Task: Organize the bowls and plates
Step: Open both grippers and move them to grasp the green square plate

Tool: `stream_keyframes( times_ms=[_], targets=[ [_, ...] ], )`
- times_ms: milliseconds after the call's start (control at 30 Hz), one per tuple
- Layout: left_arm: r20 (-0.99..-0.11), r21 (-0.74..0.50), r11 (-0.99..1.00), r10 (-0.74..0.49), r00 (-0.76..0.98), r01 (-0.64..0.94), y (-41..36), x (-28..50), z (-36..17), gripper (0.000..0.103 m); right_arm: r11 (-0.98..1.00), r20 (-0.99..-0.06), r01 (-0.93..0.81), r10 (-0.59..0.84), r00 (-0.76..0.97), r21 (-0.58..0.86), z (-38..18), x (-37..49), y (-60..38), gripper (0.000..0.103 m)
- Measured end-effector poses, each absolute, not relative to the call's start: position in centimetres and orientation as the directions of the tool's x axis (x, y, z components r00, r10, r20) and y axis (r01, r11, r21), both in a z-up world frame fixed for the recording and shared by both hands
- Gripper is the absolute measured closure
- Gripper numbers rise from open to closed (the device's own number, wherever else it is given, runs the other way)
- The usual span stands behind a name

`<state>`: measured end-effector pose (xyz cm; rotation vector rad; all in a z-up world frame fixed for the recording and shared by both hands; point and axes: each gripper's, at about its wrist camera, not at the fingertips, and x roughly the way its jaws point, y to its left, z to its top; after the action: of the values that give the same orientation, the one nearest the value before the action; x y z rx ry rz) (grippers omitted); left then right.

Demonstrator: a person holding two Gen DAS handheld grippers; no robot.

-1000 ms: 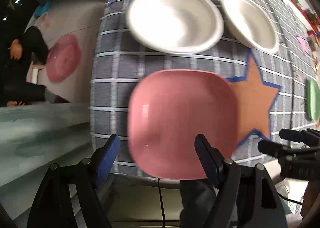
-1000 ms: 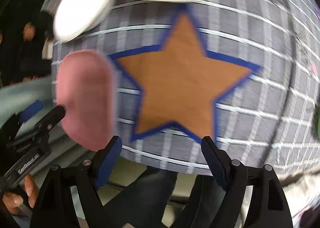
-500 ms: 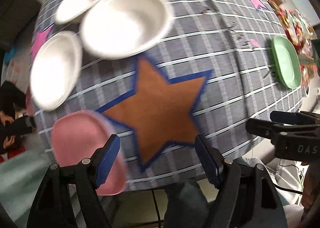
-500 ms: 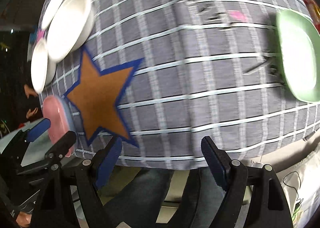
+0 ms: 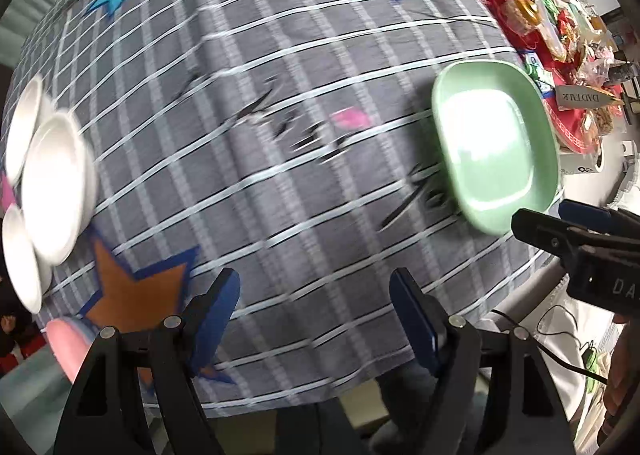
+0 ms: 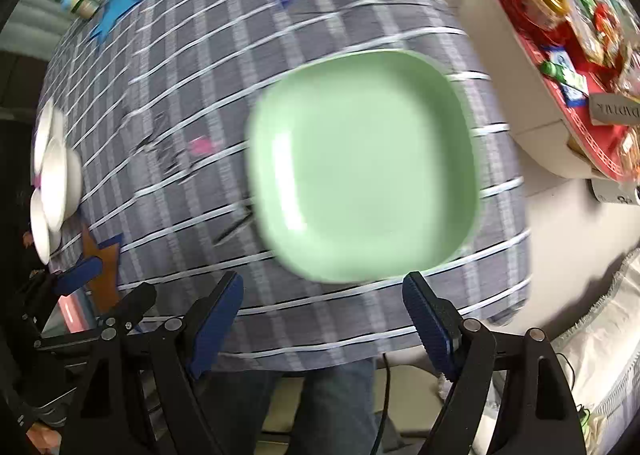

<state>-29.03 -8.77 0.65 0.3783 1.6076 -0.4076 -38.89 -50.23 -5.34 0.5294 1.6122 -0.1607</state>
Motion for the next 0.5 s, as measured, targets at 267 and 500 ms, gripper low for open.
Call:
stream_keyframes(
  times_ms=[267, 500],
  targets=[
    [-0.998, -0.036, 0.907, -0.009, -0.067, 0.419, -13.5, -27.2, -1.7, 0.023, 0.878, -0.978, 0.452, 0.204, -0.049, 0.16, -7.8, -38.6, -58.9, 0.02],
    [-0.999, -0.026, 0.926, -0.009, -0.045, 0.376, -15.2, -25.3, -4.0, 0.023, 0.894, -0.978, 0.42, 0.199, -0.059, 0.156, -8.7, -36.1, -62.0, 0.02]
  ],
)
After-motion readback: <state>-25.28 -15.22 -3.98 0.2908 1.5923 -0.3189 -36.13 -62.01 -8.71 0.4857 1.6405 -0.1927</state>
